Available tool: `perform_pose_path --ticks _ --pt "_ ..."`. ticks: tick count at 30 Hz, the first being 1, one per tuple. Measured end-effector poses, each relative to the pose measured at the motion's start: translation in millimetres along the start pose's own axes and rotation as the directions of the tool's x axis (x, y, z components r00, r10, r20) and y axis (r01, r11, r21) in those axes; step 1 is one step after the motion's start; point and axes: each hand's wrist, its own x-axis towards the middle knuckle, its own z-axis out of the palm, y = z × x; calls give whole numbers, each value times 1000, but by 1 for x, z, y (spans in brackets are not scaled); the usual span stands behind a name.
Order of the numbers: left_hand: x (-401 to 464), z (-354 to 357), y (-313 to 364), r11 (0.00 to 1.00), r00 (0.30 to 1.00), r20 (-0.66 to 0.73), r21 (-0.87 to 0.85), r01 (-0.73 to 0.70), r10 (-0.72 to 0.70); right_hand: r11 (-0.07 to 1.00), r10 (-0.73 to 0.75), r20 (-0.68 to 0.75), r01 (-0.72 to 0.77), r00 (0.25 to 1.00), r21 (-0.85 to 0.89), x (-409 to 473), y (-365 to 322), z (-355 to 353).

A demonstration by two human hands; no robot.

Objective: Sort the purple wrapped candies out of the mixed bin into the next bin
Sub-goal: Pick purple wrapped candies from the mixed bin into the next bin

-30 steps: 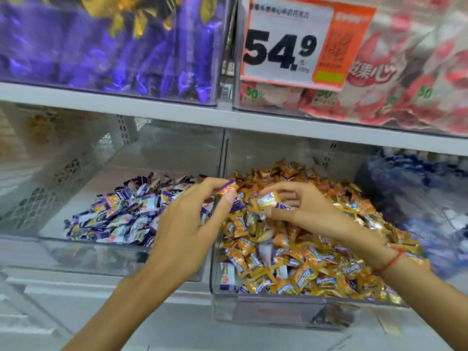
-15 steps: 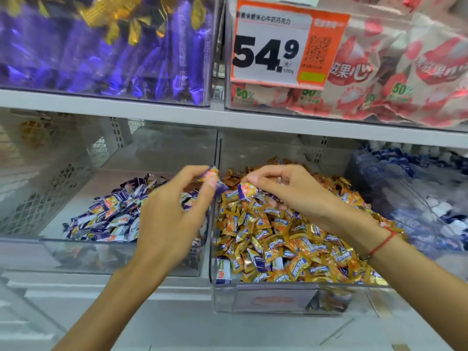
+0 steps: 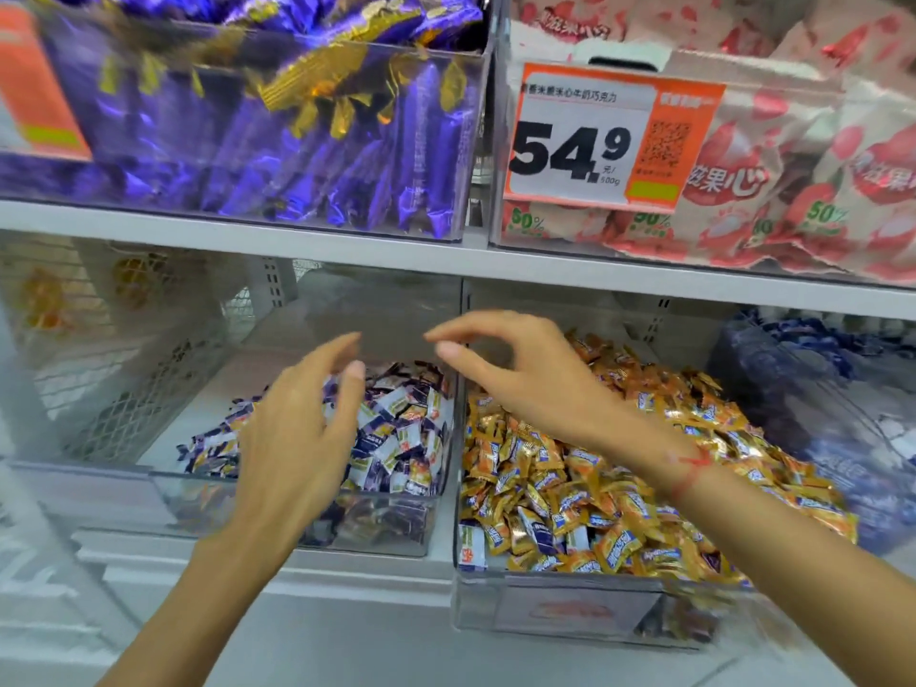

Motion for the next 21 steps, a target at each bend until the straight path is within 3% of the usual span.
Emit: perform_pose_path --ticks 2,4,6,8,11,14,17,19,21 --pt "-9 8 12 981 982 155 -176 -85 113 995 -86 -43 83 995 -48 -32 17 -12" --pt "-17 15 19 957 923 320 -259 -132 214 987 -80 193 104 978 -120 -52 32 -14" --pt "-21 21 22 954 875 408 -247 -168 260 973 -48 493 151 869 -172 -60 42 -5" --pt "-22 23 24 961 873 414 -205 -187 258 931 -98 646 300 757 -210 -60 48 11" --pt "-22 23 25 961 879 397 -189 -204 264 813 -166 670 485 724 -322 -57 53 32" --pt "-21 24 25 958 884 371 -133 -252 284 767 -196 641 524 742 -372 -56 58 36" --pt "-18 27 24 955 905 306 -130 -267 295 892 -106 586 338 803 -301 -62 61 26" --pt "-18 27 27 954 924 258 -177 -243 283 995 32 475 15 879 -96 -66 53 12" --pt "-18 28 33 947 929 236 -215 -238 287 932 213 322 -291 922 215 -69 39 -3"
